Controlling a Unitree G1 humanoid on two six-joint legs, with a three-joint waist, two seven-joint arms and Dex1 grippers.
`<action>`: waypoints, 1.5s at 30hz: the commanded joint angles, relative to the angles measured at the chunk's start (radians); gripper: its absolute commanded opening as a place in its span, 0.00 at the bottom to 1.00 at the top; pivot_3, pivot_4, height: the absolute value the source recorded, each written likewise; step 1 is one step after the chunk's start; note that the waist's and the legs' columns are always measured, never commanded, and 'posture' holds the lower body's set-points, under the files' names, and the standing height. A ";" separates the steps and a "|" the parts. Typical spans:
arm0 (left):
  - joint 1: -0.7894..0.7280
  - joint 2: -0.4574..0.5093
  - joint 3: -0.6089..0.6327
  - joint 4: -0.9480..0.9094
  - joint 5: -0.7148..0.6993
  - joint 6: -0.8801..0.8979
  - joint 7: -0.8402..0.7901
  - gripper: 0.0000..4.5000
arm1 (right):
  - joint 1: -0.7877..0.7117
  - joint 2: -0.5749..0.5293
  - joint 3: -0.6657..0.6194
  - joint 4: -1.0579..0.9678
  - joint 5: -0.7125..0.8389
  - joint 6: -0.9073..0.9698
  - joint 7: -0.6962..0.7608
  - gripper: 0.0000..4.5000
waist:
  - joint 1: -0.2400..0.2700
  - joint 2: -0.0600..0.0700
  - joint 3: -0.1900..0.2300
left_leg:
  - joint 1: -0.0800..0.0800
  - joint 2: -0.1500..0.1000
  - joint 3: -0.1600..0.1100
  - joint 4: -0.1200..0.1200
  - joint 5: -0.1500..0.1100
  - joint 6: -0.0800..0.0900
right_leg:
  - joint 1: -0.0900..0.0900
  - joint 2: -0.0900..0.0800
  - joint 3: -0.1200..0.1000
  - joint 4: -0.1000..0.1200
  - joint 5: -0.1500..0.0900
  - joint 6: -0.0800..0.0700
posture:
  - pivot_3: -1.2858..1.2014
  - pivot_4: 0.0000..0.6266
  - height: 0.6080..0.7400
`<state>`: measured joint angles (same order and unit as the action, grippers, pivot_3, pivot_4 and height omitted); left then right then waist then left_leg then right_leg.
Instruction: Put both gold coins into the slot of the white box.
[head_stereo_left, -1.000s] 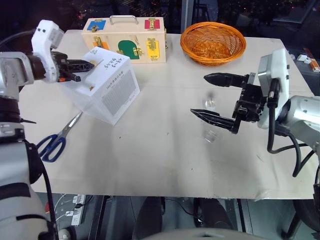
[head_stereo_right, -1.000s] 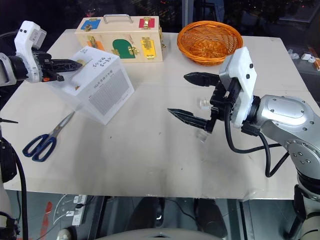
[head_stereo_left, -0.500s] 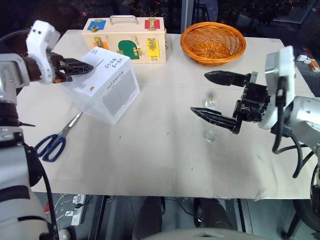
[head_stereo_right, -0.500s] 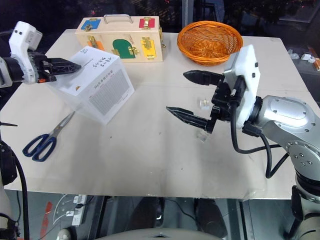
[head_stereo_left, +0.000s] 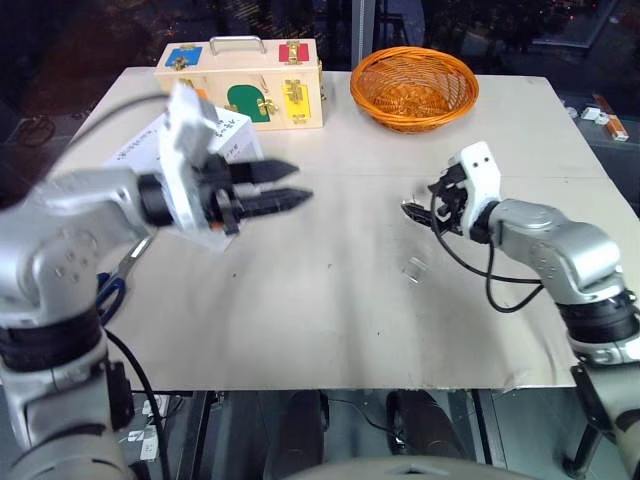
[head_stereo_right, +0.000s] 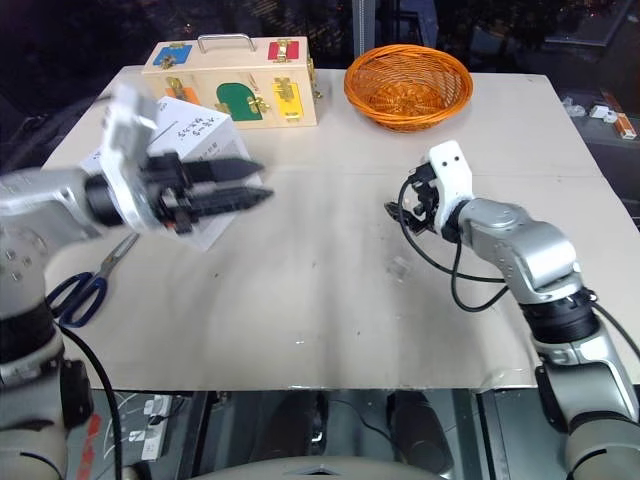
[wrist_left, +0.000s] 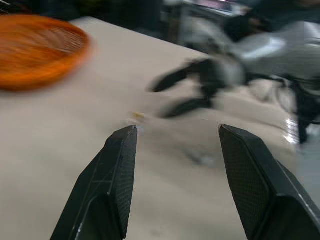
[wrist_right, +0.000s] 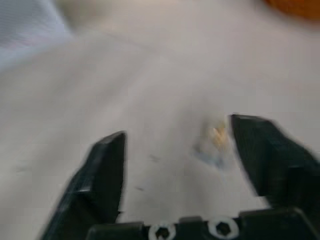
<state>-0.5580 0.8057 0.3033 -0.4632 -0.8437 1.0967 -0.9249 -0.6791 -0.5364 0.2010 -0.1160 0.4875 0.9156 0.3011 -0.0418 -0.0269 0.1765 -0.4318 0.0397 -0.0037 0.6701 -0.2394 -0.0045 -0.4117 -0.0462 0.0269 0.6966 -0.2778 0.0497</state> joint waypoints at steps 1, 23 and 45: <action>0.064 0.005 0.033 -0.111 -0.040 -0.037 0.041 0.58 | -0.045 0.051 -0.017 0.060 -0.082 -0.013 -0.046 0.53 | 0.002 0.000 0.000 | 0.000 0.000 0.000 0.000 0.000 0.000 | 0.000 0.000 0.000 0.000 0.000 0.000 | 0.52 0.24 0.90; 0.170 0.036 0.026 -0.150 -0.138 -0.099 0.175 0.58 | -0.092 0.182 -0.090 0.223 -0.251 -0.037 -0.042 0.10 | 0.003 0.000 0.000 | 0.000 -0.001 0.000 0.000 0.000 0.000 | 0.000 0.000 0.000 -0.001 0.000 0.000 | 0.52 0.24 0.90; 0.079 -0.046 -0.004 0.012 -0.311 -0.045 0.276 0.53 | -0.009 0.126 -0.240 -0.170 0.017 0.017 0.248 0.00 | 0.009 0.001 0.000 | 0.000 -0.001 -0.001 0.000 0.000 0.000 | 0.001 -0.001 -0.001 -0.001 0.000 0.000 | 0.52 0.24 0.90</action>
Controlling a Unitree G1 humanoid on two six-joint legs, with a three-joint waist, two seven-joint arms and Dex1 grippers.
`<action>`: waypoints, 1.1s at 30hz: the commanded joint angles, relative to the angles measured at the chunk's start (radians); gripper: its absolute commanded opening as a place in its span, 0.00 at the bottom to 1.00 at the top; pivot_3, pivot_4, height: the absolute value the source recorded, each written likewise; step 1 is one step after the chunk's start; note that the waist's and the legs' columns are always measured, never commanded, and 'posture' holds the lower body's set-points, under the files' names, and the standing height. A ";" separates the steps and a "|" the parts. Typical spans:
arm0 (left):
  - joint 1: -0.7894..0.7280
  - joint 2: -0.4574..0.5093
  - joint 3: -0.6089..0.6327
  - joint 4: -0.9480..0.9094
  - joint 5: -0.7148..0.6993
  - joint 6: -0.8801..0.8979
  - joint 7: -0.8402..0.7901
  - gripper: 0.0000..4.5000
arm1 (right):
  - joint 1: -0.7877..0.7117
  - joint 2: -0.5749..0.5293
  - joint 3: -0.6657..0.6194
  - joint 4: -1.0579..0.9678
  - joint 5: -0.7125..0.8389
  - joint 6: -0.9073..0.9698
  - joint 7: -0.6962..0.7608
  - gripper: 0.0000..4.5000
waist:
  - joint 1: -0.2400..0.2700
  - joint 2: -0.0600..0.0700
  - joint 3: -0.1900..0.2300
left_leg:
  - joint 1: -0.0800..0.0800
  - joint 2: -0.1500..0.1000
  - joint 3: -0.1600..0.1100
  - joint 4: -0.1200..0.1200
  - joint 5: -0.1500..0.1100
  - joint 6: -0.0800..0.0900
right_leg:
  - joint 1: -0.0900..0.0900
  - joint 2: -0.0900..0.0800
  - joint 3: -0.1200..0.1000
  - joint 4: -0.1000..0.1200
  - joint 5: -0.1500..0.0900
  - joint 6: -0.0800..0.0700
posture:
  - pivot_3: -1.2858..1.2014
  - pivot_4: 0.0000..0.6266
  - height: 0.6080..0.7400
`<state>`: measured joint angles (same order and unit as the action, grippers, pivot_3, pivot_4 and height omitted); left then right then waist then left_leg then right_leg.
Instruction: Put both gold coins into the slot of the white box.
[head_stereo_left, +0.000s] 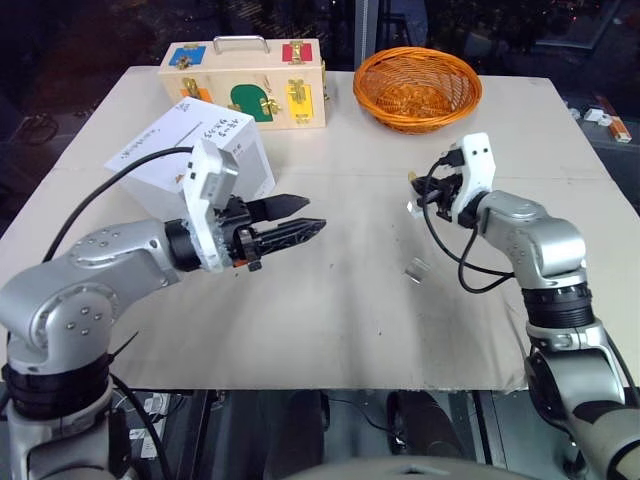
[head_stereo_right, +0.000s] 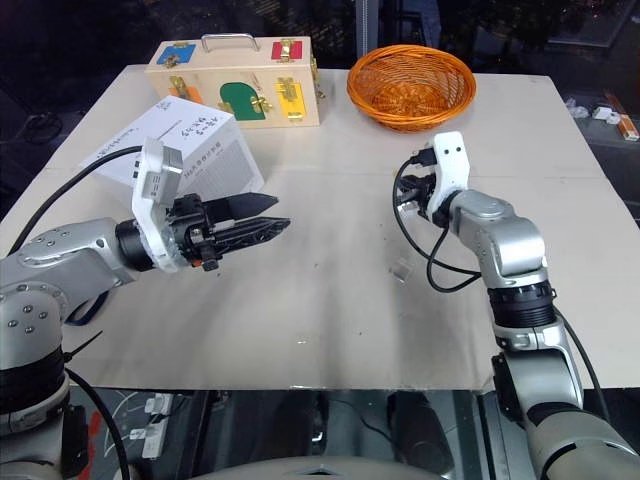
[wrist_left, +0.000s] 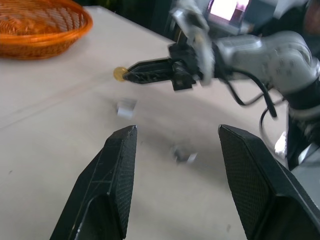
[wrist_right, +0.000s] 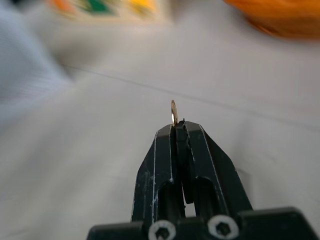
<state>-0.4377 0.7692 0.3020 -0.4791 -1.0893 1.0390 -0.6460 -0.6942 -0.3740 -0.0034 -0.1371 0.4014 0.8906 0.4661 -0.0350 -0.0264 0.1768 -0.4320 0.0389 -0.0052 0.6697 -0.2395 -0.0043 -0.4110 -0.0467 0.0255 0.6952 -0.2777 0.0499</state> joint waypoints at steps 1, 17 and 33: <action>-0.058 -0.015 -0.009 0.044 -0.082 0.020 -0.007 0.46 | 0.012 -0.050 -0.045 -0.195 0.145 0.066 0.108 0.00 | 0.002 0.000 0.000 | 0.000 0.000 0.000 0.000 0.000 0.000 | 0.000 0.000 0.000 0.000 0.000 0.000 | 0.52 0.24 0.90; -0.260 -0.078 -0.195 0.183 -0.012 -0.022 -0.203 0.14 | -0.004 -0.132 -0.156 -0.512 0.634 0.290 0.061 0.00 | -0.003 0.000 0.000 | 0.001 0.000 0.000 0.000 0.000 0.000 | 0.001 0.000 0.000 0.000 0.000 0.000 | 0.52 0.24 0.90; -0.263 -0.072 -0.194 0.174 -0.022 0.003 -0.270 0.01 | -0.017 -0.167 -0.121 -0.494 0.764 0.252 -0.014 0.00 | -0.002 0.000 0.000 | 0.000 0.000 0.000 0.000 0.000 0.000 | 0.001 0.000 0.000 0.000 0.000 0.000 | 0.52 0.24 0.90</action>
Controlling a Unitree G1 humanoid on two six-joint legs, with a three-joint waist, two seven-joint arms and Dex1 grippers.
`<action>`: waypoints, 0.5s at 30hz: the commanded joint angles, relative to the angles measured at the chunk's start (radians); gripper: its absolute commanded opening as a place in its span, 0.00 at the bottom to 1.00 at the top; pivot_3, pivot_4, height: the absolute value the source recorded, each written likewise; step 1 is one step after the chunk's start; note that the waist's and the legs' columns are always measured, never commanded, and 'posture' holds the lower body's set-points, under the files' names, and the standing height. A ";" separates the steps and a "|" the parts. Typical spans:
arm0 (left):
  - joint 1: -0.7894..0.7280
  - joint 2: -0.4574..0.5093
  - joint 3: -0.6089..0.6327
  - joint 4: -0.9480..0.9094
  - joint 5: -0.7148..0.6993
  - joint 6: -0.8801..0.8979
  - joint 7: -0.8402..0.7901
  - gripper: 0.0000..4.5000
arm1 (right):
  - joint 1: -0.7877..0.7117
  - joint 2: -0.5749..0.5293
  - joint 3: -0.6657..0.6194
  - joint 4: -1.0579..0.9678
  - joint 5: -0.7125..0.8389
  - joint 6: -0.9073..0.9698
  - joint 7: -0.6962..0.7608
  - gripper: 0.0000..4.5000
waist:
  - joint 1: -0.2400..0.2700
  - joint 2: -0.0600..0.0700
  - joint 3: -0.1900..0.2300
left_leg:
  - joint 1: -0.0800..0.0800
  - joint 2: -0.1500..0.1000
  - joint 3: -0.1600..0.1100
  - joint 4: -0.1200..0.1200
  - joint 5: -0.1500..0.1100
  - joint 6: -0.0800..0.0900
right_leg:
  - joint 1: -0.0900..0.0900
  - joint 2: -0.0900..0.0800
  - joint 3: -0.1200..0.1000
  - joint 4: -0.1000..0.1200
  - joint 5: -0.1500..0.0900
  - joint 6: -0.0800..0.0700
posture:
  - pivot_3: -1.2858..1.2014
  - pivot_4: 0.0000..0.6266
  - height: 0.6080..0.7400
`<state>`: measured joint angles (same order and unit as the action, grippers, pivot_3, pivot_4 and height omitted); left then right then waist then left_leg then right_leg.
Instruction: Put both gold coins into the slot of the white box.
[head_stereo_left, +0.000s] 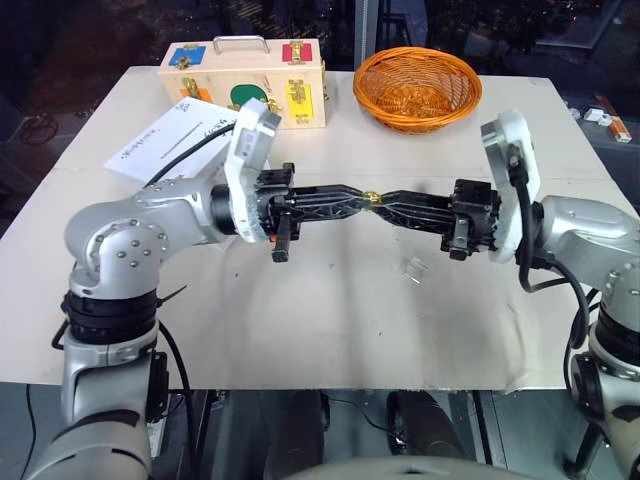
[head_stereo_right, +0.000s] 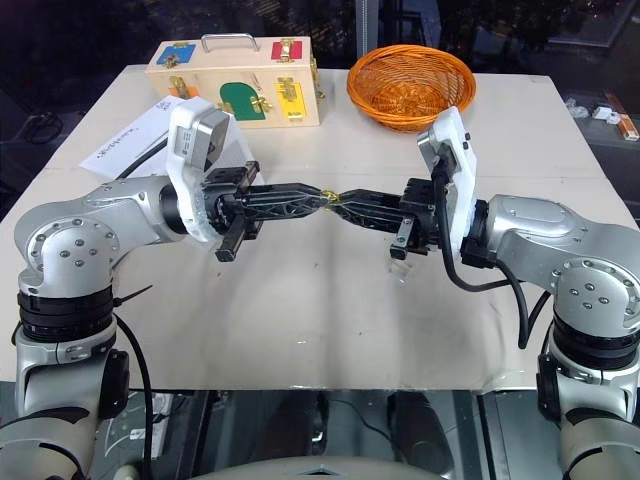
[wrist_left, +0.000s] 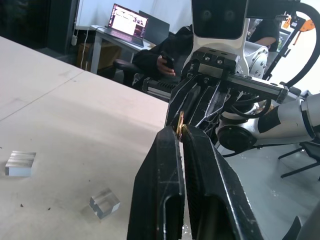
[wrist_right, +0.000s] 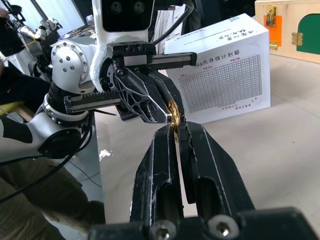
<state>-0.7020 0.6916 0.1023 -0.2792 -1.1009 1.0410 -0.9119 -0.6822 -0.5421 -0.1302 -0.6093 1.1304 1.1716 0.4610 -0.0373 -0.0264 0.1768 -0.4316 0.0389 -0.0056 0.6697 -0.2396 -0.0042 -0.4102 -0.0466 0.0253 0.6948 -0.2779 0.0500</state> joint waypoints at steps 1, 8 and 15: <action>0.002 0.006 0.007 -0.027 -0.010 0.001 -0.004 0.01 | -0.031 0.000 0.008 -0.021 0.039 -0.031 -0.011 0.00 | 0.000 0.000 0.000 | 0.000 0.000 0.000 0.000 0.000 0.000 | 0.000 0.000 0.000 0.000 0.000 0.000 | 0.52 0.24 0.90; 0.000 0.014 0.083 0.008 -0.052 0.025 0.063 0.00 | -0.024 -0.021 0.020 -0.024 0.026 -0.070 0.015 0.32 | 0.000 0.000 0.000 | 0.000 0.000 -0.001 0.000 0.000 0.000 | 0.000 0.000 0.000 0.000 0.000 0.000 | 0.52 0.24 0.90; -0.057 0.145 0.276 0.187 -0.059 0.059 0.198 0.00 | -0.014 -0.119 0.029 -0.049 -0.116 -0.187 0.068 0.92 | -0.004 0.000 0.000 | 0.000 0.000 -0.002 0.000 0.000 0.000 | 0.000 0.000 0.000 0.000 0.000 0.000 | 0.52 0.24 0.90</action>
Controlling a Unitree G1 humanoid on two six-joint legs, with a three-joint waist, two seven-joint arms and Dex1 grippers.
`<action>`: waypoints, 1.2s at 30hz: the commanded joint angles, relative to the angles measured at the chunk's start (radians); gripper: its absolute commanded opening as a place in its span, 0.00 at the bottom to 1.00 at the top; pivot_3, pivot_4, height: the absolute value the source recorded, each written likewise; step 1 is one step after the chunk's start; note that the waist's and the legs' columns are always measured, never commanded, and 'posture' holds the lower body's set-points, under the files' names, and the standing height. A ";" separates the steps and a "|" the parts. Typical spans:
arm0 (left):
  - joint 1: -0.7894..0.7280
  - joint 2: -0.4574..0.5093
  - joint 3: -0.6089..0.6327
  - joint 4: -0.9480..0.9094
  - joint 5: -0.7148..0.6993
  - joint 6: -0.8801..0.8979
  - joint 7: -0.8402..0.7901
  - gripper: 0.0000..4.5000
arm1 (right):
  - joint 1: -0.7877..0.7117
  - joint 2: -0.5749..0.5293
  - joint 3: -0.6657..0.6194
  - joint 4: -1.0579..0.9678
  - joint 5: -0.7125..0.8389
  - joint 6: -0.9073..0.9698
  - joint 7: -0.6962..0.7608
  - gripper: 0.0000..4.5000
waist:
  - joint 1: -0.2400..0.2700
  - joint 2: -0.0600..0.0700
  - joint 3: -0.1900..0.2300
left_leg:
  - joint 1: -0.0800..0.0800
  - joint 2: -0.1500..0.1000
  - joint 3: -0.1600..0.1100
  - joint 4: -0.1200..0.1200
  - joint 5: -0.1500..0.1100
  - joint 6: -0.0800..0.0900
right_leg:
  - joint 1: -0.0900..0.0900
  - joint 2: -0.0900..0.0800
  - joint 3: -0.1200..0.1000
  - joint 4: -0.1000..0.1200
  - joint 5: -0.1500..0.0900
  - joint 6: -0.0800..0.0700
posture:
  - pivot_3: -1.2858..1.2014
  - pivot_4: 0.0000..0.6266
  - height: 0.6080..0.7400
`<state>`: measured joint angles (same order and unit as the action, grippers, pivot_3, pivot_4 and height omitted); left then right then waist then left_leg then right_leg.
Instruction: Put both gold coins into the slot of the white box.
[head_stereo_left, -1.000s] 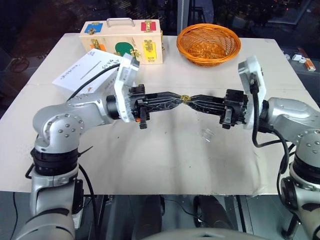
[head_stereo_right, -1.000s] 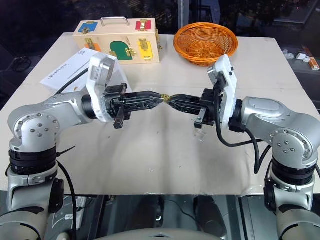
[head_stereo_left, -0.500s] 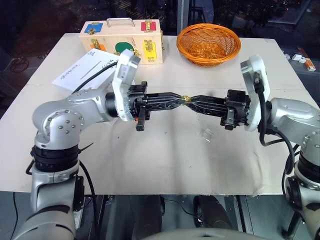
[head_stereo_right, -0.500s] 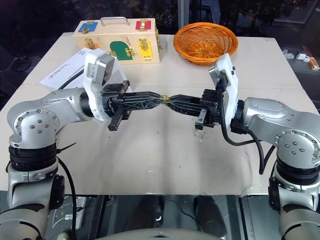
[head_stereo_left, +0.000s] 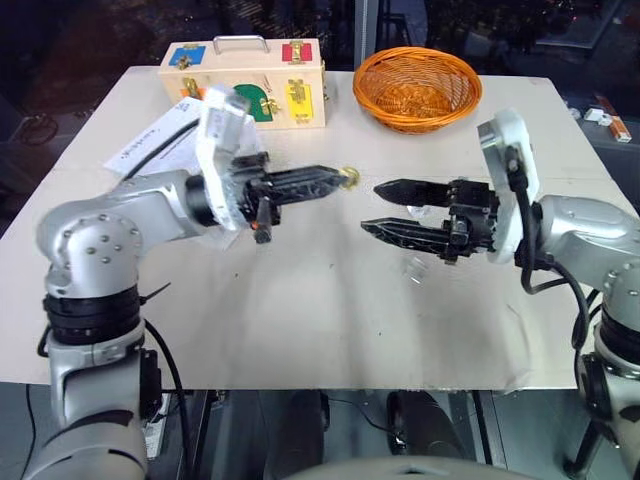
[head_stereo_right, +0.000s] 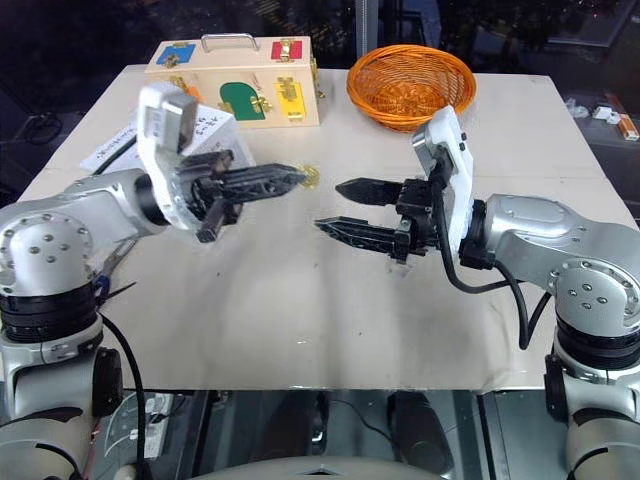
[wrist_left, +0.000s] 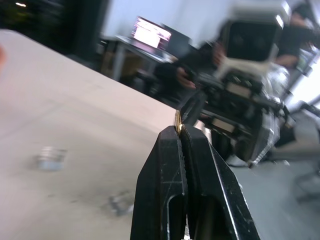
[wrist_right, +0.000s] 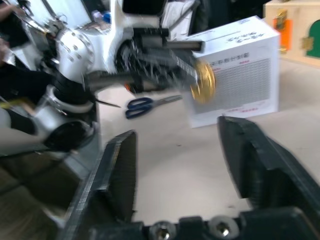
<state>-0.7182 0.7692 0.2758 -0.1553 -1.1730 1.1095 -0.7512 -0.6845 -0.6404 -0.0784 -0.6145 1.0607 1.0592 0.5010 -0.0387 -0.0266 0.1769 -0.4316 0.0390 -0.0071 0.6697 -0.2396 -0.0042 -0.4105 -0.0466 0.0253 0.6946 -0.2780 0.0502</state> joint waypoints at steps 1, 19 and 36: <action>-0.050 0.108 0.125 0.116 0.048 -0.026 0.044 0.00 | -0.020 -0.026 -0.031 -0.047 -0.046 -0.090 0.030 1.00 | -0.002 0.000 0.000 | 0.000 0.000 0.000 0.000 0.000 0.000 | -0.001 0.000 0.000 0.000 0.000 0.000 | 0.52 0.24 0.90; -0.325 0.332 -0.172 0.771 0.635 -0.246 -0.240 0.00 | -0.024 -0.042 0.023 -0.057 -0.196 -0.283 0.112 1.00 | 0.025 0.000 0.000 | -0.002 0.000 0.003 -0.001 0.000 0.000 | -0.001 0.000 -0.002 -0.001 0.000 0.000 | 0.52 0.24 0.90; -0.367 0.267 -0.256 0.869 0.859 -0.369 -0.326 0.00 | 0.019 -0.055 -0.025 -0.109 -0.148 -0.292 0.076 1.00 | 0.022 0.000 0.000 | -0.001 0.000 0.003 0.000 0.000 0.000 | -0.001 0.000 -0.002 0.000 0.000 0.000 | 0.52 0.24 0.90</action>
<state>-1.0699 1.0289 0.0178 0.7006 -0.3460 0.7601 -1.0770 -0.6631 -0.6829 -0.0602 -0.6973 0.9030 0.7807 0.5837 -0.0164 -0.0270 0.1773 -0.4329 0.0391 -0.0044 0.6695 -0.2396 -0.0042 -0.4119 -0.0467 0.0238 0.6952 -0.2781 0.0500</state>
